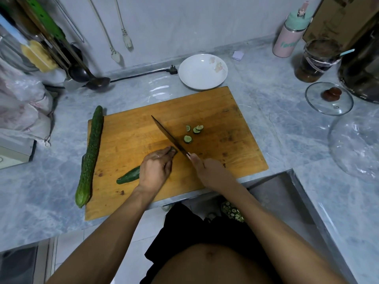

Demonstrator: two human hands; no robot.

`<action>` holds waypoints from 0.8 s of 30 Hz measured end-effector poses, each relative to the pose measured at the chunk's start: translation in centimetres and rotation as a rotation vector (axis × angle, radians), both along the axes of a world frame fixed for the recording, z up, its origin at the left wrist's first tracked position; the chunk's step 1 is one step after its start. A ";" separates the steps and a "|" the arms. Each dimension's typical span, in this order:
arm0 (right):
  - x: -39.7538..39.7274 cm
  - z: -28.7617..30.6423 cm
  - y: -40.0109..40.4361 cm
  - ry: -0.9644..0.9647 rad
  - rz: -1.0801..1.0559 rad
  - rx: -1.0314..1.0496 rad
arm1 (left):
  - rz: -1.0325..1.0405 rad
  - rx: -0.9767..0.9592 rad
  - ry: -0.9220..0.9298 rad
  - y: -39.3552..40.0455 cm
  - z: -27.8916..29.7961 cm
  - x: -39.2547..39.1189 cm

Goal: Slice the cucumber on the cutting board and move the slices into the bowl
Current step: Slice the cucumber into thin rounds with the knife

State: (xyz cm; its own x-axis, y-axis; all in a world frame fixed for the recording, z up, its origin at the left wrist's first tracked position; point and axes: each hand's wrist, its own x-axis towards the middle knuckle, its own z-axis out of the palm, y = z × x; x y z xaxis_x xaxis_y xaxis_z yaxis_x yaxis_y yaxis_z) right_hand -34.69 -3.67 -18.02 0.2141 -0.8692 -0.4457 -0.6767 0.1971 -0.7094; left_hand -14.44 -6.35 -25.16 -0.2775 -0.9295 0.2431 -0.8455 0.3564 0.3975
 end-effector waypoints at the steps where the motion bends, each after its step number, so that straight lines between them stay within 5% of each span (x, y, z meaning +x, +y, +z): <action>1: -0.4 0.1 -0.2 0.003 -0.013 -0.020 | 0.009 0.003 -0.002 0.0 0.1 0.1; 7: -2.6 0.5 -0.7 -0.054 -0.057 -0.023 | 0.048 0.031 0.087 0.2 -0.5 0.5; 24: -1.4 1.8 2.1 -0.024 0.137 -0.090 | 0.065 0.000 -0.060 0.5 -0.4 -0.3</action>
